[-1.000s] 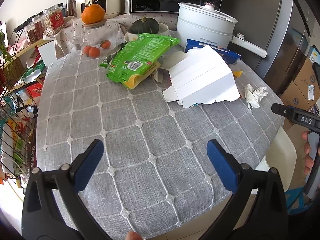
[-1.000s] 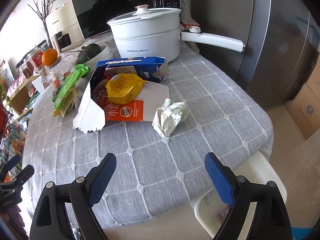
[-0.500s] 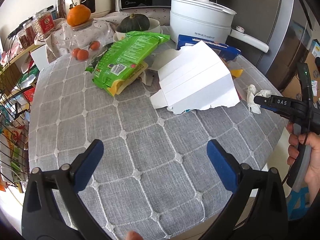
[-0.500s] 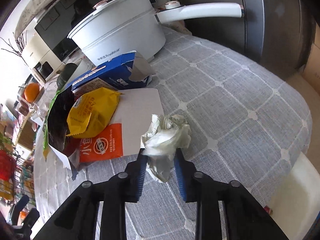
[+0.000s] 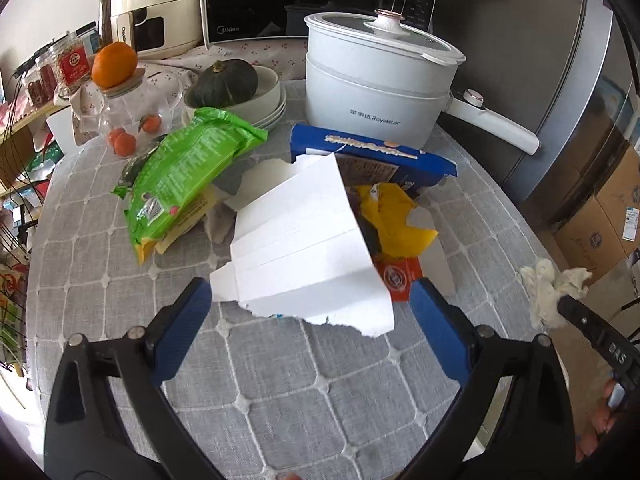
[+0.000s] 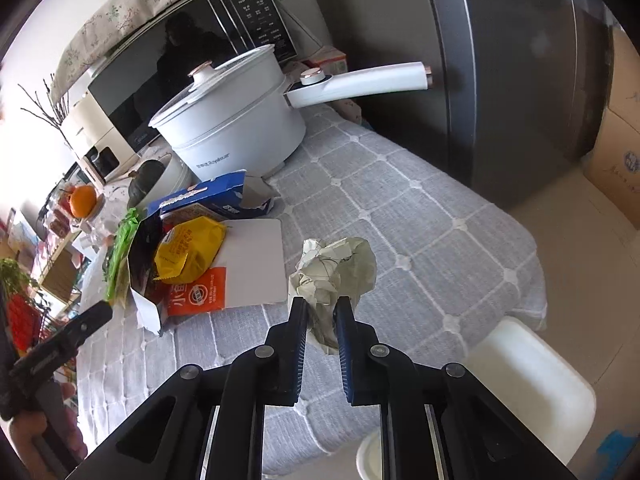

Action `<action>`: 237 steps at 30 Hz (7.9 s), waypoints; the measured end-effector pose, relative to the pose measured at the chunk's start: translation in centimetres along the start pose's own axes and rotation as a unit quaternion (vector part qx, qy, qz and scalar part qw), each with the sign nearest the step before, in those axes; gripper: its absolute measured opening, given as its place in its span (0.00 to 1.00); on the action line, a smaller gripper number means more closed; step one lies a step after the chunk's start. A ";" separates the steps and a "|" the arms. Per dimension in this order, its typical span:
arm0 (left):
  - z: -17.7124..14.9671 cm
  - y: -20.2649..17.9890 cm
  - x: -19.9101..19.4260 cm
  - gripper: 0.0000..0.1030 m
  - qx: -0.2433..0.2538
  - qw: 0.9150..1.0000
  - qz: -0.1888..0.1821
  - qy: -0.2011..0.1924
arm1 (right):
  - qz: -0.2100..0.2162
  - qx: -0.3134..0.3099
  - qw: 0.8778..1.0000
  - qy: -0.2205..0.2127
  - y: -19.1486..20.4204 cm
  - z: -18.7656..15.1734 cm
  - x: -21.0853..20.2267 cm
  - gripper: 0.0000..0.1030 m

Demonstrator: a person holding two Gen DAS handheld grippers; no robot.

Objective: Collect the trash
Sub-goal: 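Grasp the white paper box with the left tool while the right tool lifts the crumpled paper, then carry the crumpled paper with the right tool over the bin and release it, then drop the white paper box into the bin by opening the left tool, then reach the right tool to the yellow snack packet and grasp it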

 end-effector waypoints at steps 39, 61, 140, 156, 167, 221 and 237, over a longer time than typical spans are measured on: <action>-6.5 12.2 -4.9 0.03 -0.116 0.989 -0.087 -0.022 | -0.011 -0.001 1.000 -0.010 -3.6 -3.6 -10.8 0.15; -6.8 8.3 -11.0 0.02 -0.062 0.979 -0.180 -0.072 | -0.034 -0.012 0.999 -0.018 -4.9 -4.9 -13.0 0.14; -10.2 -7.9 -7.2 0.99 0.124 0.985 -0.115 0.017 | -0.125 0.064 0.990 0.018 -17.1 -6.6 -14.3 0.79; -8.9 1.9 -7.7 0.99 0.066 0.997 -0.050 -0.005 | -0.106 0.017 0.994 0.020 -7.9 -6.0 -10.2 0.81; -9.2 8.4 -6.4 0.99 0.030 0.999 -0.013 -0.006 | -0.101 -0.039 0.994 0.022 -0.4 -6.5 -5.1 0.82; -8.3 10.9 -2.5 0.99 0.072 0.997 -0.015 0.018 | -0.008 -0.127 0.992 0.013 7.8 -3.4 -0.1 0.27; -3.2 2.1 3.9 0.99 0.285 0.956 -0.073 0.018 | -0.015 -0.116 0.992 0.040 3.2 -3.6 -0.3 0.27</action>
Point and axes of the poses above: each gripper's, at about its wrist camera, not at the fingertips, and x roughly the way its jaws point, y to its left, z to its top, the point moved 4 cm from there along x, roughly the way its jaws point, and after that the axes turned 8 degrees about x, right-handed, at the moved point
